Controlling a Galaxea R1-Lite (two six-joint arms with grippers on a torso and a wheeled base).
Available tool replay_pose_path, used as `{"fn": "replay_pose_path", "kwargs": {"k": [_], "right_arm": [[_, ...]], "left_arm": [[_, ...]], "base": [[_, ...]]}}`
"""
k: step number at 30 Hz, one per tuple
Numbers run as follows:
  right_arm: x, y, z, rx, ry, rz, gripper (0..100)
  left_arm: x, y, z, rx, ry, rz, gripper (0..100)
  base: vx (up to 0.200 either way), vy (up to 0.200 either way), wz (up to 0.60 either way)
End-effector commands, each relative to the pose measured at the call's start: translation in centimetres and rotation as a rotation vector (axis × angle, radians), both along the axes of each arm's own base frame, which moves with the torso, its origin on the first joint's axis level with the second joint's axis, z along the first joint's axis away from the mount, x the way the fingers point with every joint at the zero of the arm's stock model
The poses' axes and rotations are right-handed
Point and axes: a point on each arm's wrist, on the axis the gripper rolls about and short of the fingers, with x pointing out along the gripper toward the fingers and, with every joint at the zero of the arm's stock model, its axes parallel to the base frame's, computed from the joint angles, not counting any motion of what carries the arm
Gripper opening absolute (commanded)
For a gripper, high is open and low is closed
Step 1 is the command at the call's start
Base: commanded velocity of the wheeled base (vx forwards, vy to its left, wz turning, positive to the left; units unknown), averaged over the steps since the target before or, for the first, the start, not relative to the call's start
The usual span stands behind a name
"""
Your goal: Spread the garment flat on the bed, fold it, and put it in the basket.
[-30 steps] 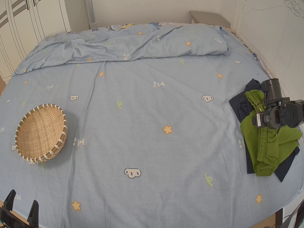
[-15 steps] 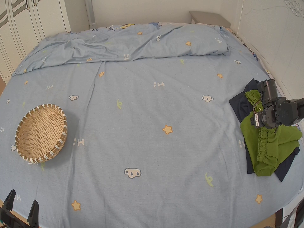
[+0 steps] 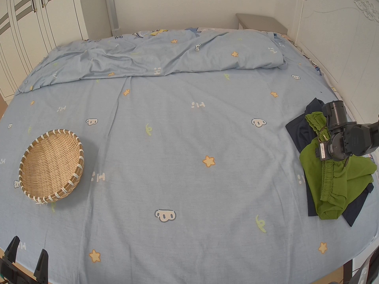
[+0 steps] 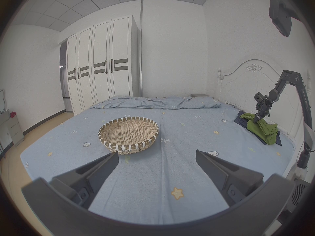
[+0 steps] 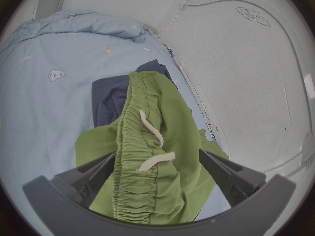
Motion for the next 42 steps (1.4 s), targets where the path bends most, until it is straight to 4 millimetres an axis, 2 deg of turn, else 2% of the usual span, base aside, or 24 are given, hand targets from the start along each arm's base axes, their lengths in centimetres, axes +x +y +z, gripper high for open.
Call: {"fn": "replay_pose_path", "kwargs": {"k": [1, 3, 4, 14, 21, 24, 27, 28, 29, 31, 34, 35, 36, 38, 42], "right_arm": [[0.0, -0.3, 0.2, -0.002, -0.002, -0.011, 100], [-0.1, -0.3, 0.1, -0.002, -0.001, -0.011, 100], [0.0, -0.6, 0.1, -0.002, -0.001, -0.019, 0], [-0.1, -0.6, 0.0, -0.001, -0.001, -0.018, 0], [-0.4, 0.0, 0.9, 0.003, -0.021, 0.005, 0], [-1.2, 0.4, 2.6, 0.015, -0.063, 0.027, 0], [-2.2, 1.5, 5.7, 0.034, -0.146, 0.064, 0], [-2.3, 1.5, 5.9, 0.037, -0.152, 0.064, 0], [-2.8, 1.8, 7.3, 0.061, -0.191, 0.063, 0], [-3.1, 1.8, 7.7, 0.075, -0.201, 0.060, 0], [-5.3, 3.9, 9.9, 0.218, -0.191, 0.161, 0], [-5.3, 3.9, 9.9, 0.218, -0.191, 0.161, 0], [-6.5, 5.2, 10.9, 0.321, -0.167, 0.215, 0], [-6.7, 5.7, 11.2, 0.360, -0.159, 0.237, 0], [-8.4, 8.2, 12.6, 0.585, -0.091, 0.383, 0]], "left_arm": [[0.0, 0.0, -0.5, 0.000, 0.000, 0.001, 100], [0.0, 0.0, -0.5, 0.000, 0.000, -0.001, 100], [0.0, 0.0, -0.5, 0.000, 0.000, -0.001, 100], [0.0, 0.0, -0.5, 0.000, 0.000, 0.001, 100], [0.0, 0.0, -0.5, 0.000, 0.000, 0.001, 100], [0.0, 0.0, -0.5, -0.001, 0.000, 0.001, 100], [0.0, 0.0, -0.5, 0.000, 0.000, 0.001, 100], [0.0, 0.0, -0.5, -0.001, 0.000, -0.001, 100], [0.0, 0.0, -0.5, 0.000, 0.000, -0.001, 100], [0.0, 0.0, -0.5, -0.001, 0.000, 0.001, 100], [0.0, 0.0, -0.5, -0.001, 0.000, -0.001, 100], [0.0, 0.0, -0.5, -0.001, 0.000, -0.001, 100], [0.0, 0.0, -0.5, -0.001, 0.000, 0.001, 100], [0.0, 0.0, -0.5, -0.001, 0.000, 0.001, 100], [0.0, 0.0, -0.5, 0.000, 0.000, 0.001, 100]], "base": [[0.000, 0.000, 0.00], [0.000, 0.000, 0.00], [0.000, 0.000, 0.00], [0.000, 0.000, 0.00], [0.000, 0.000, 0.00], [0.000, 0.000, 0.00], [0.000, 0.000, 0.00], [0.000, 0.000, 0.00], [0.000, 0.000, 0.00], [0.000, 0.000, 0.00], [0.000, 0.000, 0.00], [0.000, 0.000, 0.00], [0.000, 0.000, 0.00], [0.000, 0.000, 0.00], [0.000, 0.000, 0.00]]}}
